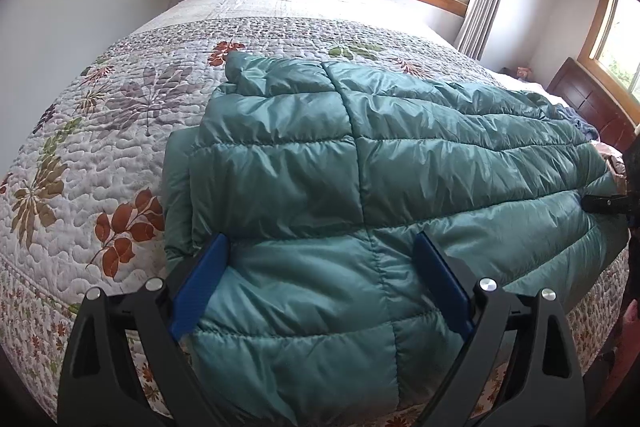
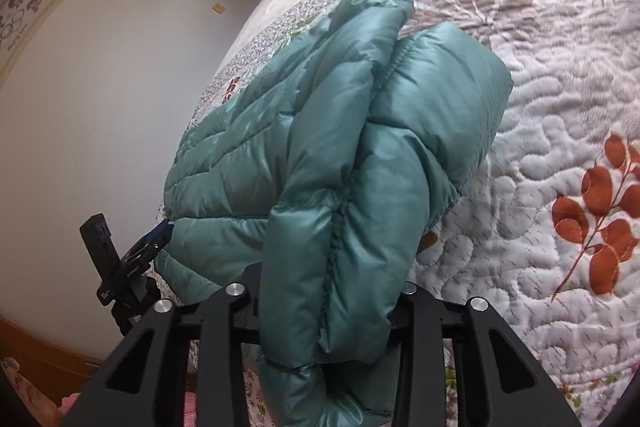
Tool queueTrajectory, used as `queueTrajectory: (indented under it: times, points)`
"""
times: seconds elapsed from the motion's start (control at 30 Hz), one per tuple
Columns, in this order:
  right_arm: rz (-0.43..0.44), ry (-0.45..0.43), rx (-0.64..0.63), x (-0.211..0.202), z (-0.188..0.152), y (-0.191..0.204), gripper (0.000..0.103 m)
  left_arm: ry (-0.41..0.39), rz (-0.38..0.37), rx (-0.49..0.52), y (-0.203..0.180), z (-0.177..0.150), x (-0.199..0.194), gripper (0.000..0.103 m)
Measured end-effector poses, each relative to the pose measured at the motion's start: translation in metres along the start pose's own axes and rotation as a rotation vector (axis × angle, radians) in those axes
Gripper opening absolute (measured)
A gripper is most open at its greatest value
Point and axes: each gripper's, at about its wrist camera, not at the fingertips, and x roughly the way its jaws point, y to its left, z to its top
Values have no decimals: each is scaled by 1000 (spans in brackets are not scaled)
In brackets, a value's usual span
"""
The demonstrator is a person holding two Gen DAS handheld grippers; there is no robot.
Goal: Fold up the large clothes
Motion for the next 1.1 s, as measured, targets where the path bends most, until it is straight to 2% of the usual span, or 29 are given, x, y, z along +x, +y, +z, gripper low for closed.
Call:
queueTrajectory:
  times: [0.37,0.67,0.87,1.1]
  points:
    - [-111,-6,-104,-16,9,66,35,1,-13,2,0,-2,1,93]
    - [-199,19,-281,-18,27,153,35,3,-14,6,-2,-2,5,94]
    - [-245,84,-411,17,32,219,37,4,-40,0,5,-1,2,94]
    - [-279,181,-503,76,26,264,50,-24,-181,-79,39,1,-22,94]
